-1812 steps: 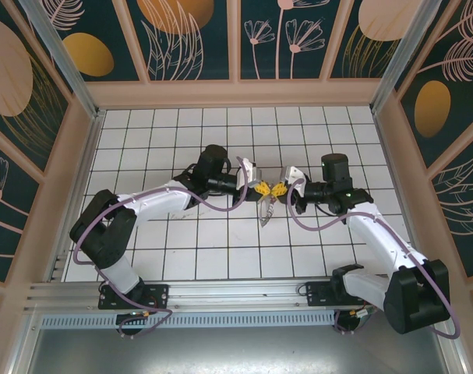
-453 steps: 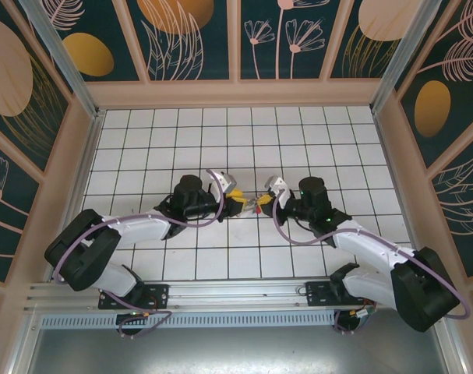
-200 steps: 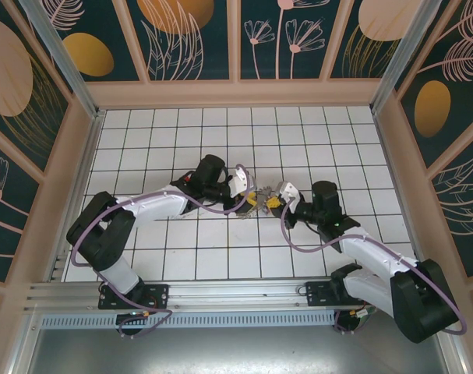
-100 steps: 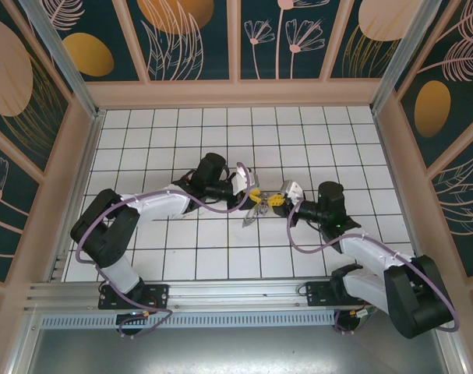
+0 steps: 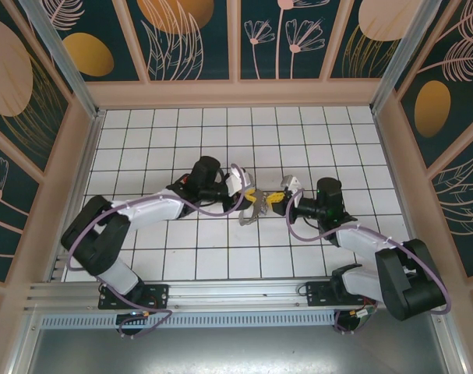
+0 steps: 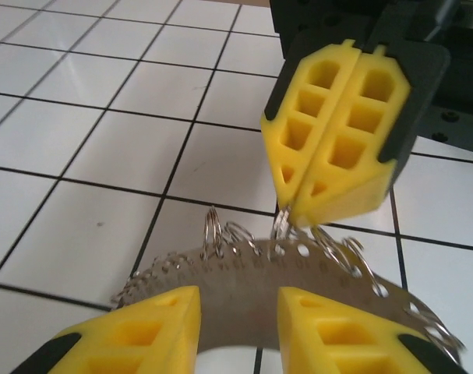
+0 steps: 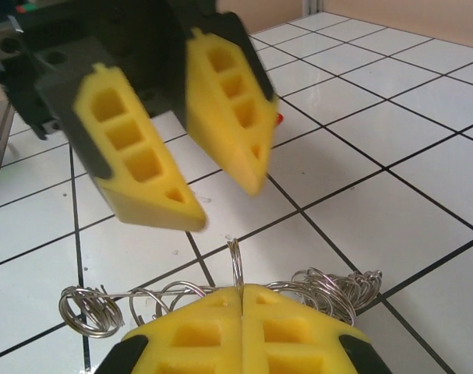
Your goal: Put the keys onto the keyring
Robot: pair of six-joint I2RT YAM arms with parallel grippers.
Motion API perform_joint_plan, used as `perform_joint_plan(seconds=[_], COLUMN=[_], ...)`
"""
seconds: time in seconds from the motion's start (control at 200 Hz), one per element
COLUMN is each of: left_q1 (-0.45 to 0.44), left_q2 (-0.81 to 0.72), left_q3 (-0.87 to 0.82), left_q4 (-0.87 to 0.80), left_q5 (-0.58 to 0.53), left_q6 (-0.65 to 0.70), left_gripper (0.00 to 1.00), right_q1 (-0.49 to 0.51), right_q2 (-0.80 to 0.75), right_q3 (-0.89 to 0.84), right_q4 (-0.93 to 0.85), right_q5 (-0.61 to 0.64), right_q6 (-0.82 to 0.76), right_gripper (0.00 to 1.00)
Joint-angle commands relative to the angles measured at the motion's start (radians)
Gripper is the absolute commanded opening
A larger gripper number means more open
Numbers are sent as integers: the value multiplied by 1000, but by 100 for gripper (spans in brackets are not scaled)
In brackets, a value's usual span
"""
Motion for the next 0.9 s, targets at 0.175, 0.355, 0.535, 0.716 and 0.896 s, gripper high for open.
perform_joint_plan(seconds=[0.175,0.355,0.535,0.716,0.896], left_q1=[7,14,37,46,47], left_q2=[-25,28,64,91,117], left_q3=[-33,7,23,28,46], left_q4=[107,150,185,219,205], left_q5=[-20,84,216,273,320], left_q6=[-41,-14,-24,-38,-30], left_gripper=[33,32,33,32,32], right_q1=[3,-3,-15,-20,-21], right_q2=[-10,-8,1,11,26], right_q3=[3,-2,4,9,18], right_q4=[86,123,128,133,148], right_q5=[-64,-128,-143,-155,-155], right_q6=[10,-2,-15,-28,-19], right_gripper=[0,0,0,0,0])
